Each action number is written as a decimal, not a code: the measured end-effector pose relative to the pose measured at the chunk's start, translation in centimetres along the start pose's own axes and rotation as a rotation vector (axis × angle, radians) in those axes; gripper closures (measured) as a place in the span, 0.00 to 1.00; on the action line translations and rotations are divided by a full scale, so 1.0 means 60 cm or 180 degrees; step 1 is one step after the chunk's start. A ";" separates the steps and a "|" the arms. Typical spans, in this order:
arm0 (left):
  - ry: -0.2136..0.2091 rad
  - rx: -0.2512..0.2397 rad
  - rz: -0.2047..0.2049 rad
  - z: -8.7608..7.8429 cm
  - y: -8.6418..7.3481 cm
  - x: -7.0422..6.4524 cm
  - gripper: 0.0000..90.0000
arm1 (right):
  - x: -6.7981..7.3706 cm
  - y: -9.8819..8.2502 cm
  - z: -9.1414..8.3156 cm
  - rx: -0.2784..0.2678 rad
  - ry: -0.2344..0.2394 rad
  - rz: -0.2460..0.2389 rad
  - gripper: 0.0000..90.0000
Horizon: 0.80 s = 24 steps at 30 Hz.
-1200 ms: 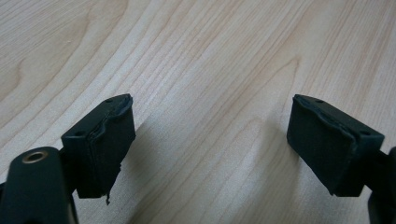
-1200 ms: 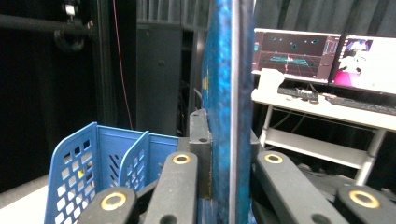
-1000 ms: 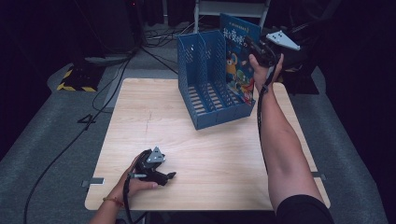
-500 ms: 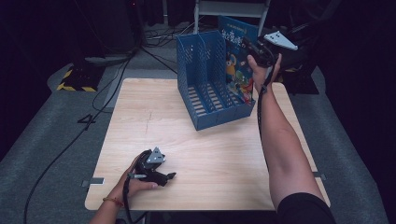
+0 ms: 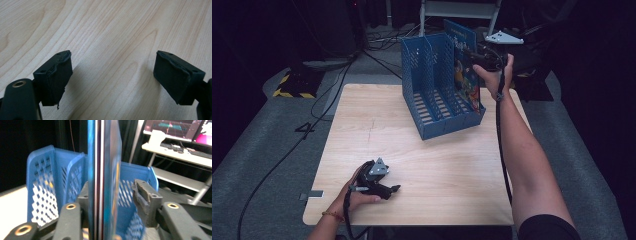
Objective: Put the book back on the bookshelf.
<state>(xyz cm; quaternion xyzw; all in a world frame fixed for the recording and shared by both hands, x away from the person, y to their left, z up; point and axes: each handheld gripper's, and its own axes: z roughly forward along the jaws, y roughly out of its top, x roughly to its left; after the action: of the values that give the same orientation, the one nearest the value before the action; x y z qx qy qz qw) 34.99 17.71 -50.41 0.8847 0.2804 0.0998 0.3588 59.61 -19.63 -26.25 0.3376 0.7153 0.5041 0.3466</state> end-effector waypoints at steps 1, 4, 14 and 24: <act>-0.0002 -0.0001 -0.0002 0.000 0.000 0.000 0.18 | 0.000 -0.002 -0.002 0.0065 -0.0031 -0.0043 0.62; -0.0006 0.0002 -0.0001 0.000 0.000 0.000 0.18 | -0.002 -0.006 -0.007 0.0230 -0.0052 -0.0094 0.67; 0.0002 -0.0010 0.0007 0.000 0.000 0.001 0.18 | -0.007 0.061 -0.017 0.0407 -0.0103 -0.0123 0.52; 0.0007 -0.0007 0.0008 0.000 0.000 0.000 0.18 | -0.004 0.128 0.017 0.0858 -0.0105 -0.0148 0.52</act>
<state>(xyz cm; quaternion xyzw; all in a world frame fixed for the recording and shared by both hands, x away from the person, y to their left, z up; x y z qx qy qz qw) 35.01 17.69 -50.43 0.8845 0.2796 0.1014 0.3594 61.62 -17.28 -19.16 0.3727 0.7784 0.3897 0.3214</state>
